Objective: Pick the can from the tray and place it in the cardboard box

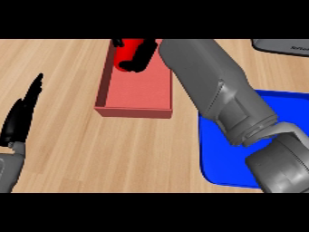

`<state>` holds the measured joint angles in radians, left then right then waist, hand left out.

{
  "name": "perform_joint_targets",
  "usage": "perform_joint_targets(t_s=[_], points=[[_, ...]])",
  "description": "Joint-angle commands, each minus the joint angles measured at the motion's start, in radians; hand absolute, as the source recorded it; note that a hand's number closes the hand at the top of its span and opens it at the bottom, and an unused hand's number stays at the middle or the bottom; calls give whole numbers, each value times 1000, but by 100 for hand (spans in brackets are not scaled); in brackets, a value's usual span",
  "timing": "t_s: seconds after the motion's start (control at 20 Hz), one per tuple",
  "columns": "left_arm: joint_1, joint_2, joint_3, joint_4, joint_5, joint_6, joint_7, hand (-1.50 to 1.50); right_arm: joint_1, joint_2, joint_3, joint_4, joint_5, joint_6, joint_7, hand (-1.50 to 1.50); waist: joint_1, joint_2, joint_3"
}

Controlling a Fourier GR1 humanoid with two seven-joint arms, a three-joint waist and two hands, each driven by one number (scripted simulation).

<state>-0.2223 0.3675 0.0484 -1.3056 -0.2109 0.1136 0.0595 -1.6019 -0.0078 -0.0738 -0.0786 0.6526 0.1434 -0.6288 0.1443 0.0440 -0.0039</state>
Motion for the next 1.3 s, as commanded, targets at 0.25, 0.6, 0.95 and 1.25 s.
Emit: perform_joint_targets(t_s=[0.25, 0.6, 0.95, 1.25], points=[[-51, -18, -39, 1, -18, -20, 17, 0, 2, 8, -10, 77, -29, 10, 167, -150, 57, 10, -1], [-67, -15, -36, 3, -15, -28, 12, 0, 27, 8, -42, 59, -64, 5, 114, -150, 79, 14, 0], [-55, -32, -30, 17, -28, 3, 22, 0, 68, 8, -157, 24, -189, -38, 27, -150, 45, 10, 2], [-26, -11, -10, 15, -26, 5, -6, 0, 42, -24, -254, 2, -284, 20, 61, -150, 16, 14, 2]])
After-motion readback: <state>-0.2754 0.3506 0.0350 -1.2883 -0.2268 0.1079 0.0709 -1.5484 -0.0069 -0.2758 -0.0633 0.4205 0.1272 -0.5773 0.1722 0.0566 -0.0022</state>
